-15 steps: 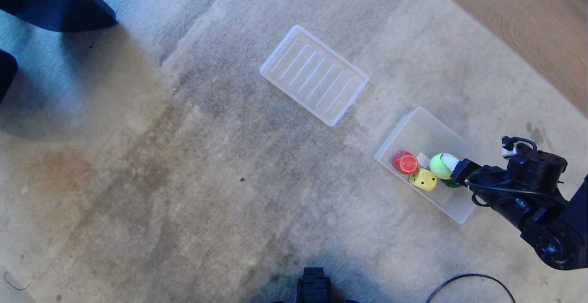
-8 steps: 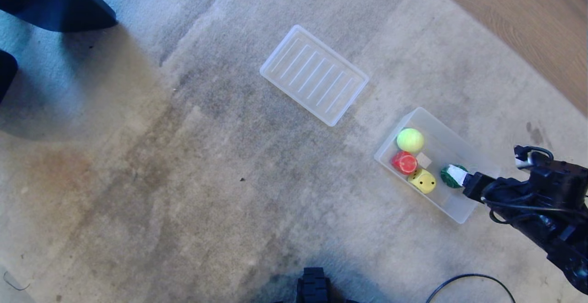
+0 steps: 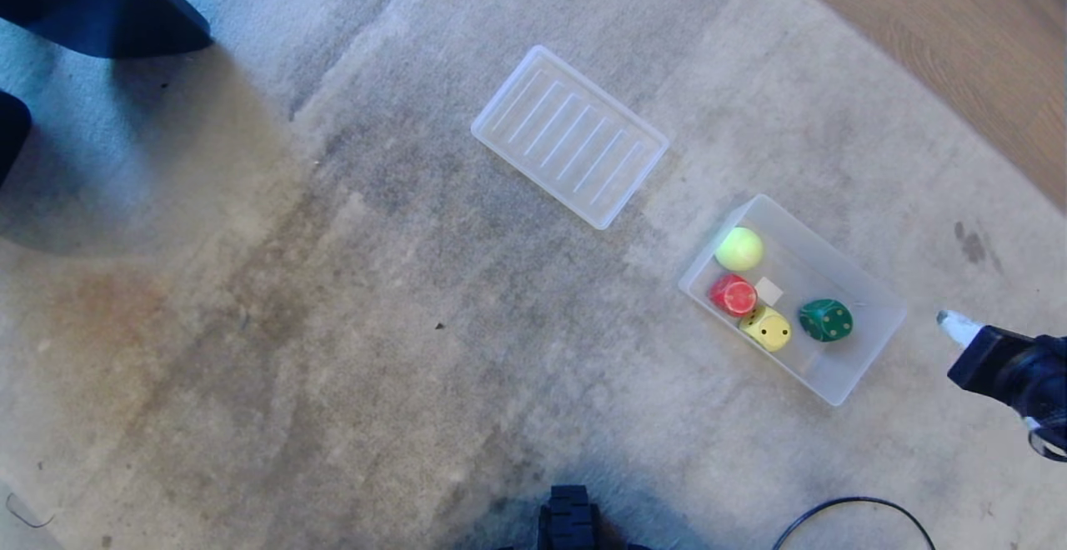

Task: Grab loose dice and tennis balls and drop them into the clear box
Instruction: Pick up the ball on the floor

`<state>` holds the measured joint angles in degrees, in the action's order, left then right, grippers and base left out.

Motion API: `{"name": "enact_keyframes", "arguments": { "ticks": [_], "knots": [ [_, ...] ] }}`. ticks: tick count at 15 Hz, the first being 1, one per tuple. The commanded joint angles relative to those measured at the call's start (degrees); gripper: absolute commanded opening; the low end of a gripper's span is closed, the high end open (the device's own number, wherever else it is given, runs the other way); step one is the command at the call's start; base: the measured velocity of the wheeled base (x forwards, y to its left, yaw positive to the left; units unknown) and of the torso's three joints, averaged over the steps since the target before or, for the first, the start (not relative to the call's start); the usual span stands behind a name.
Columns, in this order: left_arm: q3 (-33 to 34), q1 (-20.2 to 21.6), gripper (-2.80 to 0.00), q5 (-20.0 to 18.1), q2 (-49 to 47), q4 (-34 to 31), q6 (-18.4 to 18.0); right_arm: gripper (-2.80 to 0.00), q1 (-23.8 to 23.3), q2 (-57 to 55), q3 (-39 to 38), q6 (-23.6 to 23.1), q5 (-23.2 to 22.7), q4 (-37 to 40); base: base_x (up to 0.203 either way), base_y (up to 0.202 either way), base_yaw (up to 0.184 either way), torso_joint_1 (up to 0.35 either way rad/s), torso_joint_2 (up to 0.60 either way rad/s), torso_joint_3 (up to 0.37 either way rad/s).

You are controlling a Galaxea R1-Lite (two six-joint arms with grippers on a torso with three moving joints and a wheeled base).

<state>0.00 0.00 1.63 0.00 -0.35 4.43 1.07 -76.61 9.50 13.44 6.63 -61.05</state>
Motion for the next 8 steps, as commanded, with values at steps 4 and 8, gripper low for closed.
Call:
{"name": "enact_keyframes", "arguments": {
  "ticks": [4, 8],
  "knots": [
    [0.00, -0.03, -2.80, 0.04, 0.00, 0.00, 0.06, -2.80, -0.25, 29.20, -1.59, -4.81, -0.25, 21.65, 0.000, 0.000, 0.000, 0.000, 0.00, 0.000],
    [0.00, -0.07, -2.80, 0.04, 0.00, 0.00, 0.06, -2.80, -1.29, 52.74, -3.79, -8.23, -0.77, 48.58, 0.000, 0.000, 0.000, 0.000, 0.00, 0.000]
  ]
}}
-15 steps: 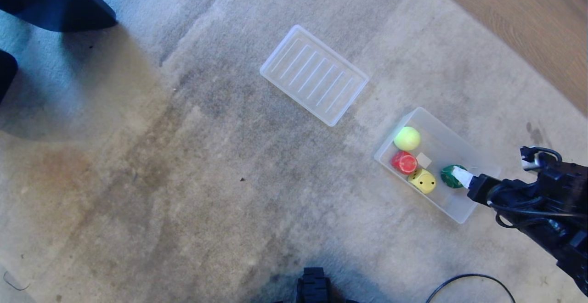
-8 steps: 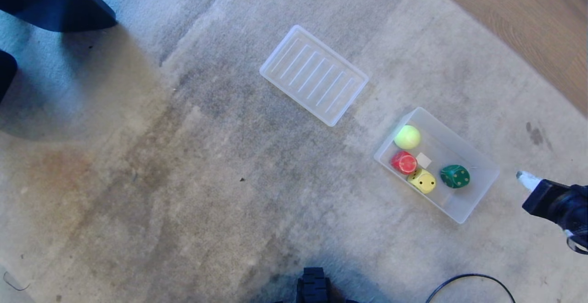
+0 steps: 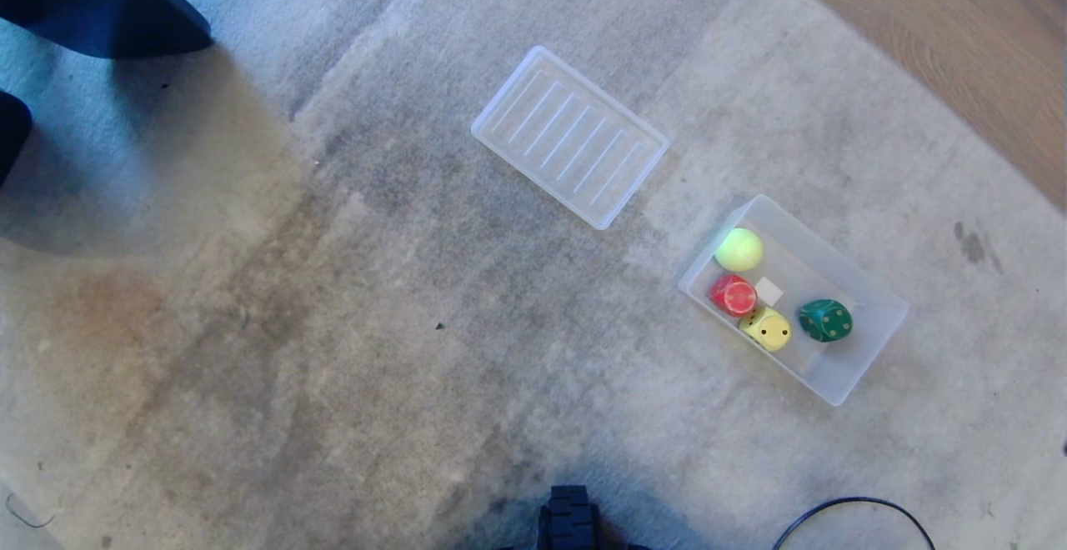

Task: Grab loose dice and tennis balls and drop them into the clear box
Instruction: Pick up the ball on the floor

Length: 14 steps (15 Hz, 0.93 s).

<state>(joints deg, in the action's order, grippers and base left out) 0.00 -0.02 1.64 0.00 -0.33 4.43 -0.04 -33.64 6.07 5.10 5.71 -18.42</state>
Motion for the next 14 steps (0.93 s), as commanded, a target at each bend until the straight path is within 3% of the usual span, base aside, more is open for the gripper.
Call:
{"name": "enact_keyframes", "arguments": {
  "ticks": [1, 4, 6, 10, 14],
  "knots": [
    [0.00, 0.02, -2.80, 0.03, 0.00, -0.02, 0.06, -2.80, -0.91, 14.75, -1.32, -0.63, -0.35, 11.89, 0.000, 0.000, 0.000, 0.000, 0.00, 0.000],
    [0.00, 0.01, -2.80, 0.09, 0.00, -0.02, 0.06, -2.80, -1.55, 22.26, -4.66, -2.57, -3.43, 20.80, 0.000, 0.000, 0.000, 0.000, 0.00, 0.000],
    [0.00, 0.02, -2.80, 0.03, 0.00, -0.02, 0.06, -2.80, -1.41, 22.62, -4.93, -2.99, -3.78, 21.15, 0.000, 0.000, 0.000, 0.000, 0.00, 0.000],
    [0.00, 0.02, -2.80, 0.03, 0.00, -0.02, 0.06, -2.80, -0.30, 33.87, -5.04, -4.71, -4.69, 21.09, 0.000, 0.000, 0.000, 0.000, 0.00, 0.000],
    [0.00, 0.02, -2.80, 0.03, 0.00, -0.02, 0.06, -2.80, -0.05, 33.64, -6.51, -3.87, -4.83, 17.09, 0.000, 0.000, 0.000, 0.000, 0.00, 0.000]
  ]
}}
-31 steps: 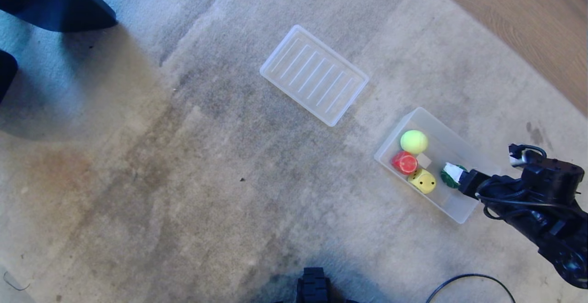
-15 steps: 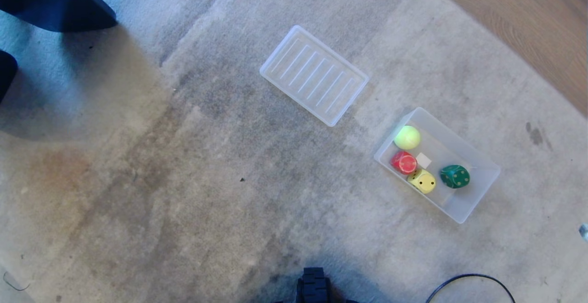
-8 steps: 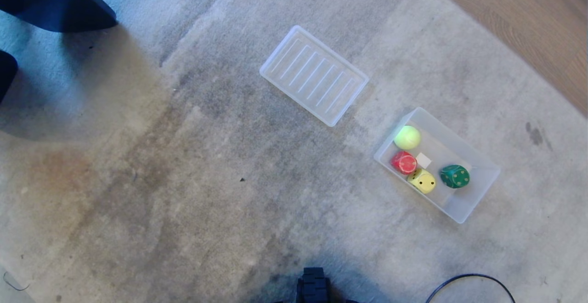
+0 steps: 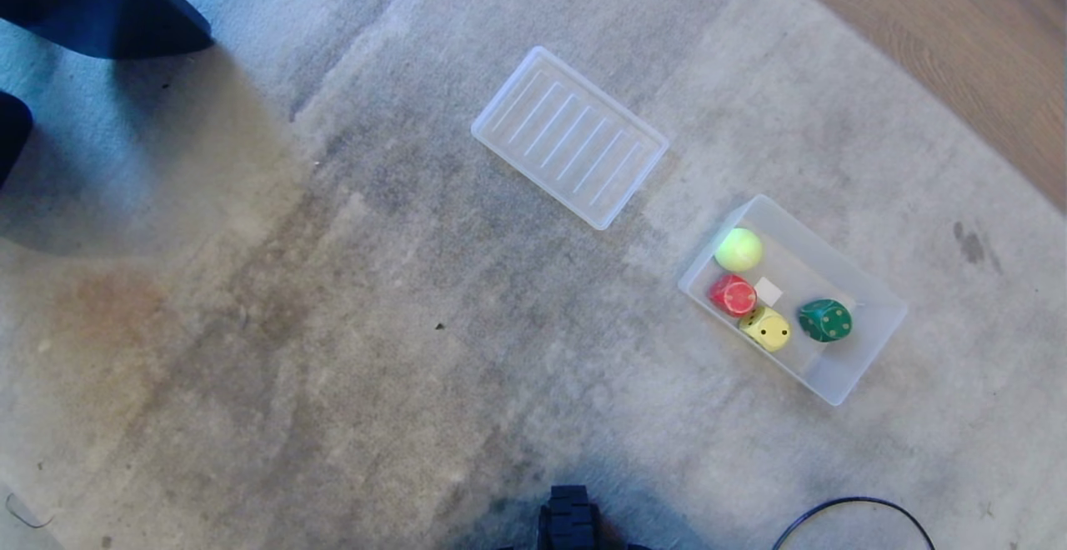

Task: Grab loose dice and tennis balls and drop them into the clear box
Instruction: Pick up the ball on the floor

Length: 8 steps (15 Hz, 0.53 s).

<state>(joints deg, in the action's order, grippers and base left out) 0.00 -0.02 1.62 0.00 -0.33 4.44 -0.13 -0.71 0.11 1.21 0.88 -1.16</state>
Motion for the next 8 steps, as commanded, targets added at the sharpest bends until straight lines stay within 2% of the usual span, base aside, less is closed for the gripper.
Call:
{"name": "enact_keyframes", "arguments": {
  "ticks": [1, 8],
  "knots": [
    [0.00, 0.02, -2.80, 0.05, 0.00, -0.02, 0.05, -2.80, 0.05, 0.71, -0.55, 0.02, 0.00, -0.20, 0.000, 0.000, 0.000, 0.000, 0.00, 0.000],
    [0.00, -0.06, -2.80, 0.05, 0.00, -0.11, -0.09, -2.80, 0.05, 0.79, -0.55, 0.02, 0.00, -0.19, 0.000, 0.000, 0.000, 0.000, 0.00, 0.000]
  ]
}}
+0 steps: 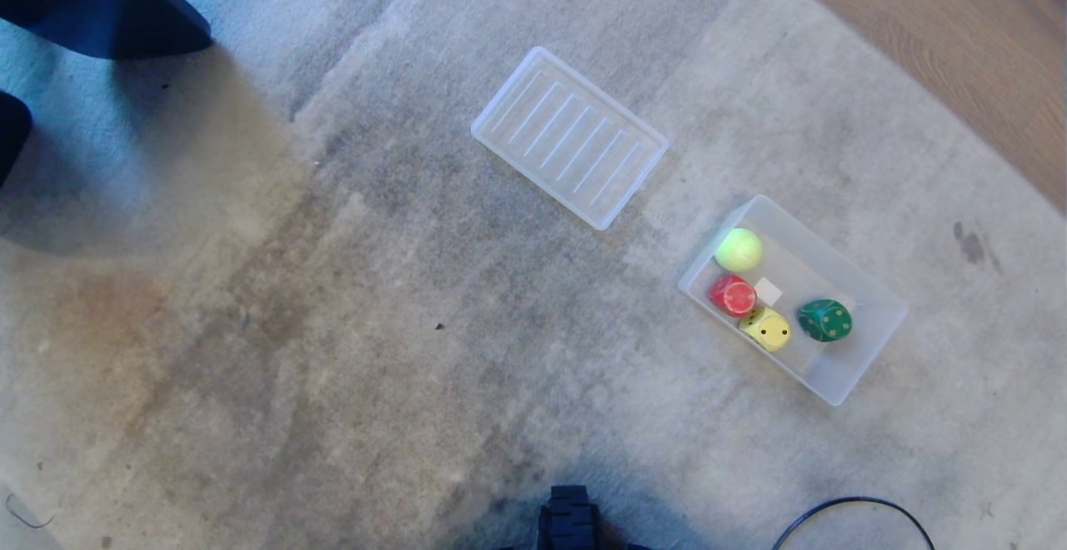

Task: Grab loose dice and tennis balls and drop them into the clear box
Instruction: Pick up the ball on the floor

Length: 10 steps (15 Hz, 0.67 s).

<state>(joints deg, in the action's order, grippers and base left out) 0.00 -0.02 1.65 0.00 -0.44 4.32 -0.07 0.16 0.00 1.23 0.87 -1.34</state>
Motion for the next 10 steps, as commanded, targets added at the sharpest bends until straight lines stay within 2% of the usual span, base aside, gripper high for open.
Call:
{"name": "enact_keyframes", "arguments": {
  "ticks": [1, 10],
  "knots": [
    [0.00, 0.02, -2.80, 0.02, 0.00, 0.00, 0.08, -2.80, -0.01, -0.16, -0.44, 0.00, 0.01, 0.02, 0.000, 0.000, 0.000, 0.000, 0.00, 0.000],
    [0.00, 0.02, -2.80, 0.11, 0.00, 0.09, 0.25, -2.80, -0.01, -0.16, -0.44, 0.00, 0.01, -0.02, 0.000, 0.000, 0.000, 0.000, 0.00, 0.000]
  ]
}}
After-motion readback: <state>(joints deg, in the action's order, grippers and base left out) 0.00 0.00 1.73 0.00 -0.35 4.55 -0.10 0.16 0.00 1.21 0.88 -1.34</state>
